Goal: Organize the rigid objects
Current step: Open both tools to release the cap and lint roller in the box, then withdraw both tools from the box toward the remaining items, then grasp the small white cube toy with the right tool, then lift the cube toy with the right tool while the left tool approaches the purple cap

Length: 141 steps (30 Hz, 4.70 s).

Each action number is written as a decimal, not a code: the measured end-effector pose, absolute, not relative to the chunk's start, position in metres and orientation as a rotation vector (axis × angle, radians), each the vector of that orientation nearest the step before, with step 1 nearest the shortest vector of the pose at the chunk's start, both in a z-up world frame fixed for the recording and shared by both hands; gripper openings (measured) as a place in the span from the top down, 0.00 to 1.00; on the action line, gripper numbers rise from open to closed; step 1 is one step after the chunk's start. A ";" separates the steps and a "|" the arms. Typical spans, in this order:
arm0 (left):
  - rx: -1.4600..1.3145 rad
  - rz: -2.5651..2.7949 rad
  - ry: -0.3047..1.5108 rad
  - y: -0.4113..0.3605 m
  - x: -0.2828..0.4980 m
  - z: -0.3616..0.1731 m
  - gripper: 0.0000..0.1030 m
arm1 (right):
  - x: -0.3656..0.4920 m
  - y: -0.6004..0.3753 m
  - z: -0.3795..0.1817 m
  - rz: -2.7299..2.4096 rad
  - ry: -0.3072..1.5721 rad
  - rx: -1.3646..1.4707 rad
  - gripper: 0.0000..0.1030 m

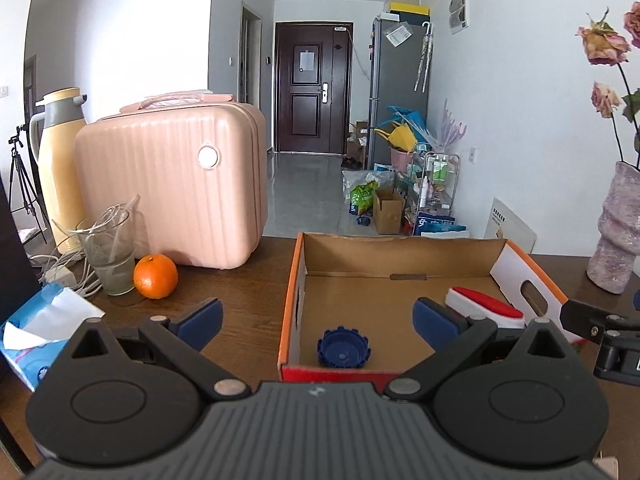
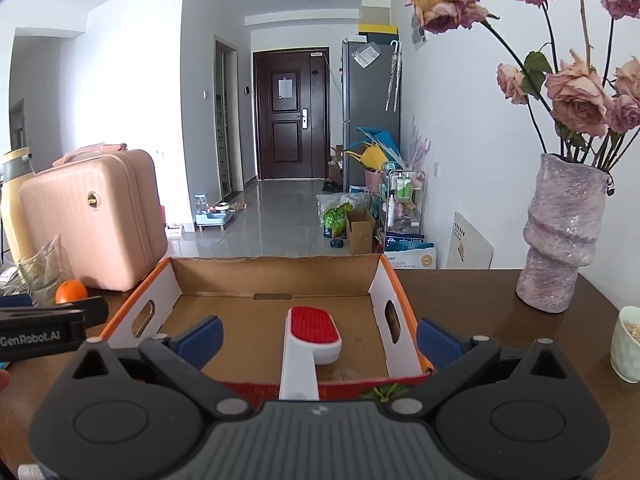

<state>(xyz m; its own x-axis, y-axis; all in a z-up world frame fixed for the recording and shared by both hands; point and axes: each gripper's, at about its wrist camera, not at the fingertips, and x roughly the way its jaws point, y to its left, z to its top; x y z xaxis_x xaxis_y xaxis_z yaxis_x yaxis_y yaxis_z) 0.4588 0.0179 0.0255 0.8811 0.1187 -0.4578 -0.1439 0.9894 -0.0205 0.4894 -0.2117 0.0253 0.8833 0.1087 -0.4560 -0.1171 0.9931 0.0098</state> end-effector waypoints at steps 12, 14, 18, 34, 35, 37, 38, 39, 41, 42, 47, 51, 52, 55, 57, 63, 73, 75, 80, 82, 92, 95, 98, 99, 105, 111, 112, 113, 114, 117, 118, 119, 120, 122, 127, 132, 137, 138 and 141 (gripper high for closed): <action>-0.040 0.125 0.454 0.023 0.408 0.021 0.00 | 0.445 -0.216 0.019 0.129 0.466 -0.023 0.00; -0.036 0.124 0.453 0.025 0.400 0.020 0.00 | 0.436 -0.215 0.018 0.134 0.460 -0.023 0.00; -0.035 0.126 0.451 0.027 0.386 0.018 0.00 | 0.421 -0.214 0.014 0.139 0.452 -0.027 0.00; -0.036 0.094 0.456 0.036 0.323 0.000 0.00 | 0.355 -0.211 -0.014 0.156 0.456 -0.033 0.00; -0.038 0.091 0.459 0.037 0.320 -0.001 0.00 | 0.352 -0.211 -0.017 0.160 0.462 -0.035 0.00; -0.042 0.087 0.465 0.038 0.314 -0.004 0.00 | 0.346 -0.210 -0.023 0.164 0.477 -0.042 0.00; -0.043 0.084 0.468 0.038 0.311 -0.005 0.00 | 0.344 -0.210 -0.025 0.165 0.481 -0.045 0.00; -0.043 0.082 0.472 0.039 0.308 -0.007 0.00 | 0.341 -0.210 -0.027 0.169 0.484 -0.045 0.00; -0.041 0.077 0.478 0.039 0.304 -0.009 0.00 | 0.336 -0.210 -0.030 0.172 0.491 -0.042 0.00; -0.041 0.075 0.482 0.039 0.302 -0.011 0.00 | 0.334 -0.210 -0.031 0.171 0.495 -0.043 0.00; -0.031 0.063 0.503 0.038 0.294 -0.021 0.00 | 0.325 -0.212 -0.041 0.157 0.506 -0.040 0.00; -0.026 0.057 0.512 0.038 0.294 -0.024 0.00 | 0.325 -0.210 -0.044 0.155 0.510 -0.045 0.00; -0.029 0.058 0.512 0.039 0.294 -0.024 0.00 | 0.325 -0.210 -0.044 0.154 0.509 -0.045 0.00; -0.033 0.059 0.515 0.039 0.295 -0.024 0.00 | 0.325 -0.212 -0.044 0.141 0.507 -0.042 0.00; -0.034 0.060 0.518 0.040 0.296 -0.024 0.00 | 0.327 -0.214 -0.044 0.122 0.509 -0.039 0.00; -0.041 0.066 0.529 0.041 0.298 -0.025 0.00 | 0.345 -0.229 -0.050 0.026 0.555 -0.015 0.00; -0.051 0.082 0.548 0.045 0.302 -0.028 0.00 | 0.394 -0.245 -0.080 -0.059 0.644 -0.047 0.07; -0.053 0.086 0.552 0.045 0.303 -0.028 0.00 | 0.398 -0.244 -0.082 -0.071 0.647 -0.048 0.10; -0.051 0.097 0.562 0.045 0.306 -0.031 0.00 | 0.407 -0.244 -0.089 -0.082 0.680 -0.035 0.28; -0.050 0.099 0.562 0.046 0.306 -0.031 0.00 | 0.408 -0.250 -0.089 -0.089 0.681 0.005 0.40; -0.049 0.107 0.559 0.046 0.306 -0.031 0.00 | 0.399 -0.251 -0.086 -0.058 0.657 0.022 0.63; -0.049 0.108 0.559 0.047 0.306 -0.031 0.00 | 0.394 -0.251 -0.082 -0.047 0.627 0.025 0.63; -0.049 0.108 0.558 0.047 0.306 -0.031 0.00 | 0.386 -0.251 -0.076 -0.041 0.586 0.030 0.63; -0.049 0.110 0.559 0.047 0.306 -0.031 0.00 | 0.383 -0.251 -0.074 -0.037 0.573 0.033 0.63; -0.052 0.116 0.566 0.048 0.308 -0.033 0.00 | 0.364 -0.251 -0.060 -0.009 0.497 0.059 0.63; -0.061 0.135 0.587 0.049 0.312 -0.037 0.00 | 0.351 -0.251 -0.053 0.011 0.454 0.068 0.63; -0.063 0.139 0.590 0.050 0.313 -0.038 0.00 | 0.350 -0.251 -0.053 0.013 0.450 0.068 0.63; -0.065 0.145 0.594 0.050 0.314 -0.038 0.00 | 0.350 -0.251 -0.052 0.014 0.447 0.070 0.63; -0.065 0.152 0.598 0.050 0.316 -0.039 0.00 | 0.349 -0.251 -0.052 0.016 0.445 0.071 0.63; -0.063 0.177 0.611 0.051 0.321 -0.043 0.00 | 0.348 -0.251 -0.051 0.017 0.440 0.075 0.63; -0.067 0.187 0.618 0.052 0.324 -0.044 0.00 | 0.348 -0.251 -0.051 0.018 0.440 0.077 0.63; -0.075 0.195 0.627 0.053 0.327 -0.046 0.00 | 0.347 -0.252 -0.051 0.019 0.440 0.081 0.63; -0.088 0.207 0.640 0.055 0.332 -0.047 0.00 | 0.347 -0.252 -0.051 0.019 0.440 0.084 0.63; -0.118 0.225 0.658 0.058 0.338 -0.048 0.00 | 0.347 -0.253 -0.050 0.019 0.438 0.091 0.63; -0.175 0.254 0.680 0.057 0.355 -0.047 0.00 | 0.347 -0.257 -0.050 0.017 0.439 0.112 0.63; -0.175 0.291 0.700 0.047 0.371 -0.052 0.00 | 0.347 -0.260 -0.049 0.017 0.436 0.132 0.63; -0.156 0.338 0.716 0.039 0.380 -0.057 0.00 | 0.349 -0.262 -0.050 0.017 0.441 0.142 0.63; -0.154 0.352 0.725 0.038 0.382 -0.058 0.00 | 0.349 -0.262 -0.050 0.017 0.442 0.144 0.63; -0.160 0.363 0.743 0.038 0.386 -0.062 0.00 | 0.350 -0.262 -0.051 0.018 0.445 0.149 0.63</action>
<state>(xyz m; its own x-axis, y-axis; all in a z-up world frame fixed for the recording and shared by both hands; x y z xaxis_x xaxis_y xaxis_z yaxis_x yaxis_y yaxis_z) 0.3865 0.0379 -0.0618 0.6780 0.2661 -0.6852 -0.3778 0.9258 -0.0143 0.3497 -0.2622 -0.0507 0.9027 0.0495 -0.4275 0.0154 0.9890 0.1471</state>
